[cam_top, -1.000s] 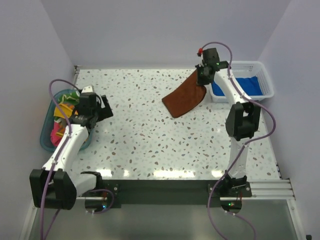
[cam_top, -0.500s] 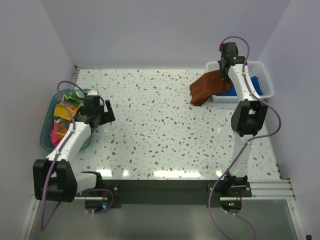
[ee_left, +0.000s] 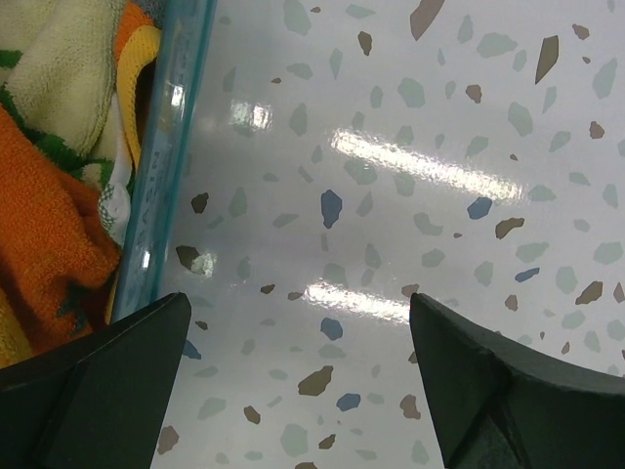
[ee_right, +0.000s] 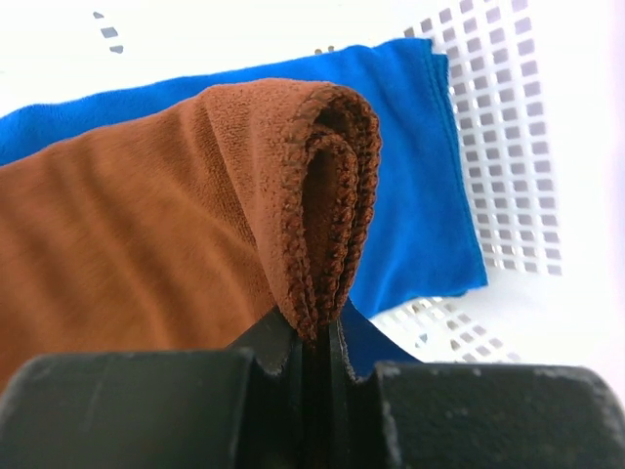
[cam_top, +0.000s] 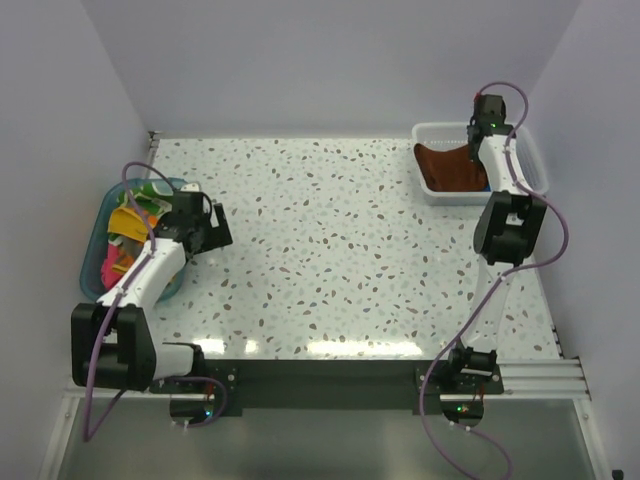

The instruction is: Fold and stack the towels

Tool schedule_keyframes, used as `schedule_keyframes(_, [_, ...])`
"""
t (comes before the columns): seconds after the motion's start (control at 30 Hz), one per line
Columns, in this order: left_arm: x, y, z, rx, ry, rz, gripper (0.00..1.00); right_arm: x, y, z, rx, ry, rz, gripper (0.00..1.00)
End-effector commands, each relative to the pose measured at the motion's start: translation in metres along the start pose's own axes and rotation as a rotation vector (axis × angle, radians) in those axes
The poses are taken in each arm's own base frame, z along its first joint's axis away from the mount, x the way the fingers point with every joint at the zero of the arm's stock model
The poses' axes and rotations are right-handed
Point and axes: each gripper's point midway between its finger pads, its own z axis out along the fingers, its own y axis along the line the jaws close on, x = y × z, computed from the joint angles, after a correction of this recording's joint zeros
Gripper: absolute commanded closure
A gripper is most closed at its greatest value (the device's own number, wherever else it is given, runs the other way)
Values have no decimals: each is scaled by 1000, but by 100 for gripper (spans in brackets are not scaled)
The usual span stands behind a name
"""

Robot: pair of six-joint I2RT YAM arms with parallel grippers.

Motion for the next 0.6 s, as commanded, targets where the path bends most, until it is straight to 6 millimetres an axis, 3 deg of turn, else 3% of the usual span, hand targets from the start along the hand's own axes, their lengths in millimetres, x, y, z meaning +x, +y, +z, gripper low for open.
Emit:
schedule_keyframes(0.0, [-11, -3, 3, 15, -40, 13, 0, -30, -3, 0, 29, -103, 25, 100])
schedule_keyframes(0.23, [-7, -3, 7, 15, -26, 21, 0, -31, -6, 16, 42, -110, 33, 100])
schedule_keyframes(0.57, [-7, -4, 7, 21, -22, 25, 0, -4, -21, 40, 133, -57, 44, 100])
